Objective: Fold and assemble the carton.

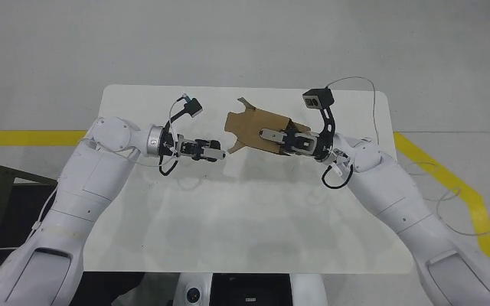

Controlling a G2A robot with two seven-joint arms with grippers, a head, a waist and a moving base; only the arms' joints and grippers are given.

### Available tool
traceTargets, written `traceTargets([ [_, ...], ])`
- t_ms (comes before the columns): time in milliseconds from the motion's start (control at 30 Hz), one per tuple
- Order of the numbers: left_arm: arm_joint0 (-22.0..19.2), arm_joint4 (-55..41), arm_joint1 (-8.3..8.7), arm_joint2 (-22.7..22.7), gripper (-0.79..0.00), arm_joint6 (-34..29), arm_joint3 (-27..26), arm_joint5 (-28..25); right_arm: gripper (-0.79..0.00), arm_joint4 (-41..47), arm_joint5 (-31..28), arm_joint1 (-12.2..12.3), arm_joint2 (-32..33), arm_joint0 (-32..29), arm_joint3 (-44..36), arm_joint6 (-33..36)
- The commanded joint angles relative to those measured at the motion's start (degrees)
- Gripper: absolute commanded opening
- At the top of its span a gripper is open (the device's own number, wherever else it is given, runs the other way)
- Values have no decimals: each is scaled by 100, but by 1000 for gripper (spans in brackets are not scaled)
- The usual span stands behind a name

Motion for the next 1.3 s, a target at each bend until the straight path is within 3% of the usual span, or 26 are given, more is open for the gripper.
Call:
traceTargets([
  [0,17,-20,-3,26,0,-14,-52,15,-785,-32,-34,-13,23,-6,43,-34],
  [1267,-58,-185,-57,72,0,-45,6,46,-785,-723,253,-255,-262,97,-239,253],
])
